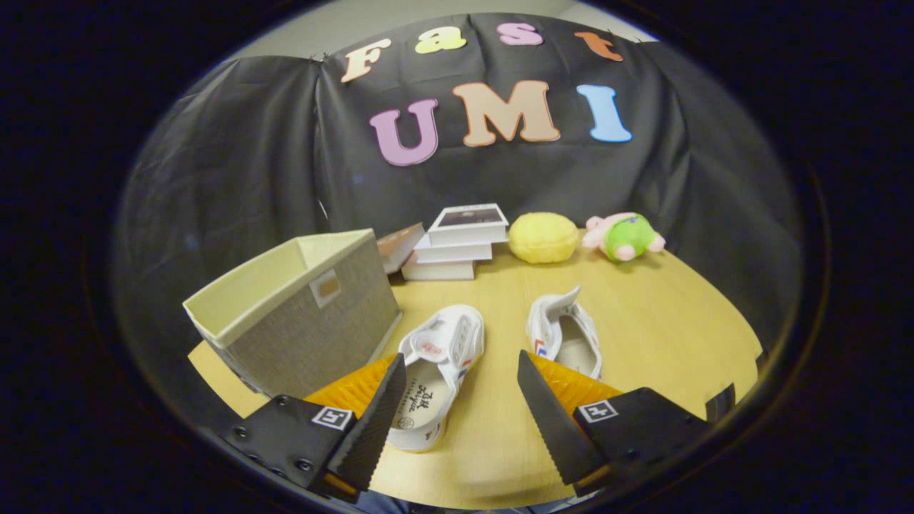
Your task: Open the storage box then place both shoes into the box .Put the left shoe in first, then the right shoe, with the right side of both shoes facing outward in a uniform manner.
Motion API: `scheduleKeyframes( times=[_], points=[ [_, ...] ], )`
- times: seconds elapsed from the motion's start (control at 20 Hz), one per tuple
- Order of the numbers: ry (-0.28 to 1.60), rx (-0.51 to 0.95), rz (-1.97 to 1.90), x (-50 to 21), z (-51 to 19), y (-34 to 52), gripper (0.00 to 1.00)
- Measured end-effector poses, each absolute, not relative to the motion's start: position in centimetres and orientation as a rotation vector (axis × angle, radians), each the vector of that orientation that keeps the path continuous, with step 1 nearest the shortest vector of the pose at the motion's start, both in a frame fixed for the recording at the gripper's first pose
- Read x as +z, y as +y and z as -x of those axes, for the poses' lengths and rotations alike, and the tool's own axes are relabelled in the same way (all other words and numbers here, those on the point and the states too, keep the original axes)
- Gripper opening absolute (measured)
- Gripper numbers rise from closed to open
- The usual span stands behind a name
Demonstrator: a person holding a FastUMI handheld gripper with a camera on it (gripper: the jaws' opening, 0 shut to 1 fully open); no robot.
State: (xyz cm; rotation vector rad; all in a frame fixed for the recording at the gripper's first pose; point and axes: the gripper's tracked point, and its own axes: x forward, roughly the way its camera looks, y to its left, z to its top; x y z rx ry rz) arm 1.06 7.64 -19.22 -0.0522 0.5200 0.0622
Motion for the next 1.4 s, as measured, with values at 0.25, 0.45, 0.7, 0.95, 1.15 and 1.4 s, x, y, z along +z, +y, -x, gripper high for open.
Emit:
scheduleKeyframes(
  times=[0.25,0.45,0.7,0.95,1.15,1.4],
  points=[
    [0.616,0.034,0.096,-23.3,-2.7,7.5,0.86],
    [0.638,0.004,0.110,-23.8,-3.4,7.4,0.70],
    [0.681,-0.016,0.100,-24.3,-4.0,7.7,0.42],
    [0.737,-0.054,0.050,-25.0,-4.3,7.5,0.19],
    [0.737,-0.063,-0.083,-24.9,-4.7,7.7,0.11],
    [0.721,-0.042,-0.396,-24.9,-4.9,7.8,0.07]
  ],
)
